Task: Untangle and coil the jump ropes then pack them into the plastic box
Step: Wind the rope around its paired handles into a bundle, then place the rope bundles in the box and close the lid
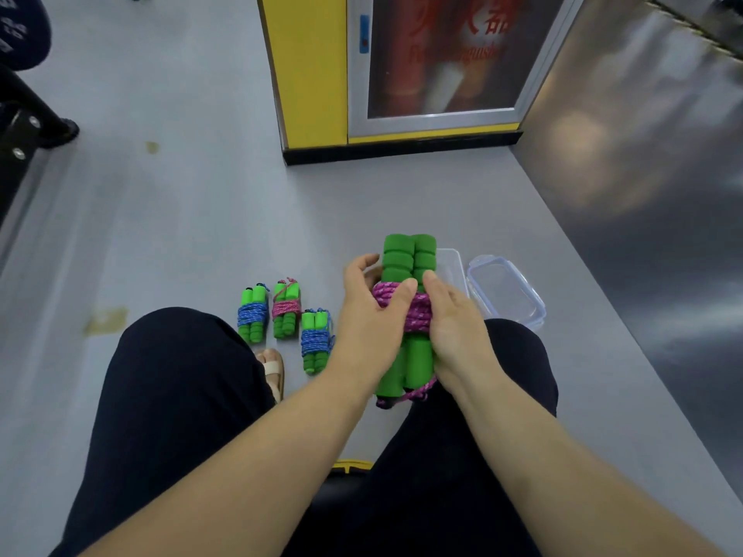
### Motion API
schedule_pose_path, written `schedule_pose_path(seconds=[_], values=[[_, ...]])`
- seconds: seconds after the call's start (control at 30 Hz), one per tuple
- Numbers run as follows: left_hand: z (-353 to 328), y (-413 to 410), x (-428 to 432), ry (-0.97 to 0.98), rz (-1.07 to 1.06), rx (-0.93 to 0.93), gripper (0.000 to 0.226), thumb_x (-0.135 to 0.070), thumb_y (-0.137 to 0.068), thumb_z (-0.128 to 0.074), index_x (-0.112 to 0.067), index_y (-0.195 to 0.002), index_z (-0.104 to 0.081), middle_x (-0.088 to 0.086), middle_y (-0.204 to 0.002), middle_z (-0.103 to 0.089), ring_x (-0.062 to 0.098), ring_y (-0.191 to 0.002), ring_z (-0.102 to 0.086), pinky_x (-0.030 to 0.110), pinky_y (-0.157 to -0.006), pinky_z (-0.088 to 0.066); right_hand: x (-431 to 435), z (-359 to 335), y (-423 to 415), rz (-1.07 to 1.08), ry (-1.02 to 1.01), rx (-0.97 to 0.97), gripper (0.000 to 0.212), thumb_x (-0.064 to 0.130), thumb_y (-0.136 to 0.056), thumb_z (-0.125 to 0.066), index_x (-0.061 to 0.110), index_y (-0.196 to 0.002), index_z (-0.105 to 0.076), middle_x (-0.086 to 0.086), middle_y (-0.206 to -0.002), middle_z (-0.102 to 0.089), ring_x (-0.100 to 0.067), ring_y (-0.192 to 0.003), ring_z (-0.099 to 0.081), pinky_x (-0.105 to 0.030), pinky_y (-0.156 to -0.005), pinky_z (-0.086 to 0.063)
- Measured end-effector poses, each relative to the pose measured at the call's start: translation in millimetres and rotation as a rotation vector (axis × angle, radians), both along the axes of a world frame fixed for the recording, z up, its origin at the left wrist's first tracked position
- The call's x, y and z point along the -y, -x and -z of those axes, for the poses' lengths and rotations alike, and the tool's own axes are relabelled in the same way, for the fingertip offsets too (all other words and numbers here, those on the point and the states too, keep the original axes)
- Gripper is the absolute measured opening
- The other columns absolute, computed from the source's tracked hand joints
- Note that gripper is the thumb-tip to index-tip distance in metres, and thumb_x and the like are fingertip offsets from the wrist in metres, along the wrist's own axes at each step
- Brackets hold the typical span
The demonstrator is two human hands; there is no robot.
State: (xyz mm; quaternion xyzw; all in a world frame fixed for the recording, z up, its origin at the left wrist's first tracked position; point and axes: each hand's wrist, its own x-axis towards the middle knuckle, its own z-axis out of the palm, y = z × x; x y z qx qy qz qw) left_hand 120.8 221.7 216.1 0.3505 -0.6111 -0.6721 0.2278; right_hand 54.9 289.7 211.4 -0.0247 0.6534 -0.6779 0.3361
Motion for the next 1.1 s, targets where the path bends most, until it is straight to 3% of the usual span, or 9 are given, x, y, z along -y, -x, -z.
schedule_pose_path(seconds=[0.1, 0.17, 0.23, 0.33, 0.43, 0.53, 0.87, 0.97, 1.1], values=[[12, 1, 1, 0.076, -0.017, 0.269, 0.045, -0.059, -0.085, -0.051, -0.021, -0.108, -0.053, 0.0, -0.107, -0.063, 0.017, -0.1, -0.061, 0.04, -0.092, -0.049, 14, 7, 1, 0.09, -0.049, -0.03, 0.046, 0.053, -0.089, -0.047, 0.014, -0.104, -0.066, -0.005, -0.092, -0.073, -0.02, -0.085, -0.071, -0.041, -0.081, -0.056], [15, -1, 1, 0.112, 0.001, 0.358, 0.044, -0.058, -0.09, -0.042, -0.016, -0.1, -0.052, 0.002, -0.097, -0.064, 0.021, -0.092, -0.06, 0.036, -0.085, -0.048, 23, 11, 3, 0.113, -0.007, 0.078, 0.052, 0.061, -0.083, -0.048, 0.017, -0.103, -0.067, -0.004, -0.094, -0.074, -0.022, -0.088, -0.07, -0.045, -0.086, -0.054], [17, 0, 2, 0.169, -0.024, 0.369, 0.044, -0.054, -0.092, -0.04, -0.012, -0.097, -0.05, 0.005, -0.089, -0.061, 0.026, -0.087, -0.058, 0.036, -0.078, -0.047, 30, 15, 4, 0.115, -0.015, 0.159, 0.051, 0.06, -0.085, -0.049, 0.015, -0.101, -0.068, -0.005, -0.09, -0.074, -0.023, -0.085, -0.071, -0.045, -0.085, -0.055], [25, 4, 6, 0.111, -0.071, 0.392, 0.048, -0.055, -0.091, -0.041, -0.008, -0.1, -0.05, 0.009, -0.093, -0.062, 0.028, -0.09, -0.059, 0.038, -0.082, -0.048, 34, 19, 3, 0.118, -0.121, 0.207, 0.051, 0.057, -0.088, -0.049, 0.01, -0.098, -0.066, -0.005, -0.081, -0.072, -0.022, -0.077, -0.07, -0.04, -0.077, -0.057], [39, 12, 12, 0.008, -0.064, 0.457, 0.054, -0.057, -0.092, -0.039, -0.006, -0.107, -0.052, 0.01, -0.101, -0.063, 0.028, -0.097, -0.059, 0.039, -0.088, -0.047, 33, 27, 6, 0.108, -0.181, 0.17, 0.05, 0.052, -0.091, -0.047, 0.006, -0.095, -0.064, -0.01, -0.084, -0.07, -0.025, -0.078, -0.069, -0.04, -0.076, -0.057], [50, 19, 13, -0.069, -0.064, 0.482, 0.052, -0.056, -0.093, -0.038, -0.008, -0.107, -0.052, 0.007, -0.101, -0.063, 0.025, -0.095, -0.059, 0.034, -0.082, -0.045, 31, 39, 6, 0.091, -0.22, 0.099, 0.049, 0.05, -0.094, -0.043, 0.005, -0.099, -0.063, -0.01, -0.087, -0.07, -0.022, -0.077, -0.068, -0.036, -0.074, -0.056], [82, 22, 24, 0.034, -0.067, 0.483, 0.03, -0.049, -0.095, -0.038, -0.019, -0.098, -0.042, 0.0, -0.095, -0.057, 0.023, -0.093, -0.057, 0.033, -0.08, -0.044, 47, 75, 17, 0.049, -0.217, 0.238, 0.046, 0.047, -0.095, -0.04, 0.008, -0.105, -0.063, -0.009, -0.093, -0.071, -0.024, -0.085, -0.069, -0.042, -0.083, -0.055], [98, 24, 31, 0.048, -0.041, 0.528, 0.034, -0.049, -0.095, -0.038, -0.017, -0.103, -0.044, 0.001, -0.096, -0.058, 0.024, -0.094, -0.057, 0.032, -0.077, -0.042, 55, 79, 33, -0.015, -0.187, 0.352, 0.04, 0.047, -0.091, -0.051, 0.012, -0.097, -0.067, -0.007, -0.089, -0.073, -0.022, -0.082, -0.069, -0.04, -0.083, -0.055], [112, 30, 42, 0.182, 0.049, 0.526, 0.039, -0.047, -0.095, -0.04, -0.013, -0.112, -0.047, 0.008, -0.101, -0.064, 0.029, -0.096, -0.059, 0.039, -0.08, -0.047, 71, 83, 65, -0.115, -0.27, 0.102, 0.076, 0.062, -0.065, -0.07, 0.009, -0.118, -0.055, -0.008, -0.108, -0.066, -0.019, -0.096, -0.066, -0.037, -0.088, -0.053]])
